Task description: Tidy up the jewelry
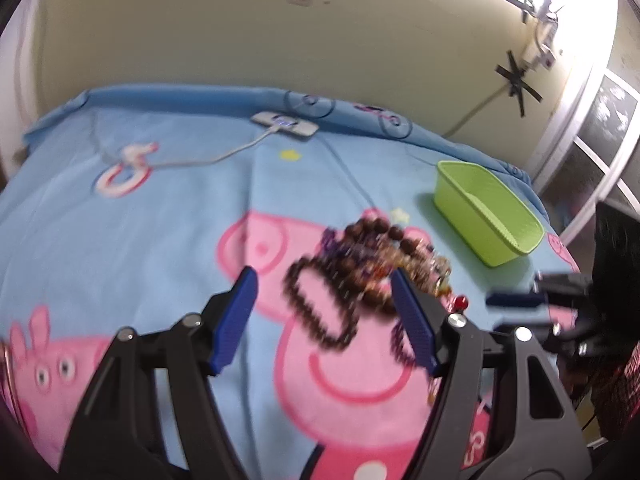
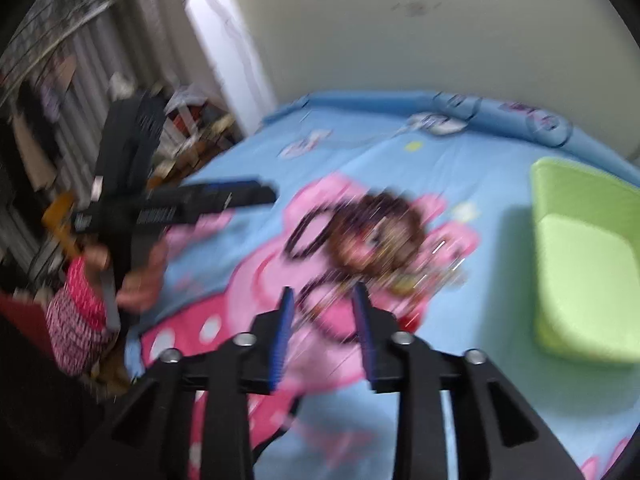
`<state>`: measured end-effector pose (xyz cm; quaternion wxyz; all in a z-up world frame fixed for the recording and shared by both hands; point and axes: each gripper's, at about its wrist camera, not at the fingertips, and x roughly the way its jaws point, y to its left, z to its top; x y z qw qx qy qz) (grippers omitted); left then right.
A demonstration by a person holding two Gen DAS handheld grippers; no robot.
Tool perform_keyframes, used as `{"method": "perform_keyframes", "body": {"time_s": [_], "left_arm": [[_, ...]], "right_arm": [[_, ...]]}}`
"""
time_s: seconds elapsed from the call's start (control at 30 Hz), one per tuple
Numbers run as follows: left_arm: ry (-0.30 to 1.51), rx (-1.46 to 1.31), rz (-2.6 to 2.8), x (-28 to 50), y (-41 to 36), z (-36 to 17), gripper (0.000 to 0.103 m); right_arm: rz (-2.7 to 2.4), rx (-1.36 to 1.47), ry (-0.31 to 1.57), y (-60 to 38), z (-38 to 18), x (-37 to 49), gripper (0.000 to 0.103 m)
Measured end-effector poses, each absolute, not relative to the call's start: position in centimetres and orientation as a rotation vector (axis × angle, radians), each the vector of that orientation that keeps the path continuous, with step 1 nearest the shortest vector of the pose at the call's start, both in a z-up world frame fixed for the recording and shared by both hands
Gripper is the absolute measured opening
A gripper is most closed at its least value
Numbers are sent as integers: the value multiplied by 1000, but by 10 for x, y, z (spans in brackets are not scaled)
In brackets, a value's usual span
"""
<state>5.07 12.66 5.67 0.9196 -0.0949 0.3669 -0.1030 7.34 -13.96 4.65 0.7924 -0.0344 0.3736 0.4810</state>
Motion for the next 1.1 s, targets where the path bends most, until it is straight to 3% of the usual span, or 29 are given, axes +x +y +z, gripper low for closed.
{"method": "perform_keyframes", "body": {"time_s": [0.23, 0.33, 0.37, 0.47, 0.77, 1.0, 1.07, 1.1], "left_arm": [[817, -145, -278, 109, 101, 42, 60], [876, -147, -297, 114, 97, 27, 38], [893, -144, -304, 113, 97, 22, 25], [887, -97, -284, 93, 99, 15, 18], [888, -134, -235, 37, 126, 29, 18], [762, -156, -236, 14, 123, 77, 18], [739, -153, -252, 11, 116, 88, 25], [729, -153, -257, 11, 113, 93, 34]], "right_arm": [[883, -202, 804, -96, 28, 128, 14], [839, -270, 811, -79, 17, 139, 14], [844, -272, 827, -75, 15, 142, 7], [874, -249, 847, -72, 14, 144, 0], [923, -76, 690, -108, 70, 122, 0], [941, -49, 570, -123, 127, 99, 0], [938, -44, 535, -128, 141, 92, 0], [938, -39, 522, -131, 146, 88, 0]]}}
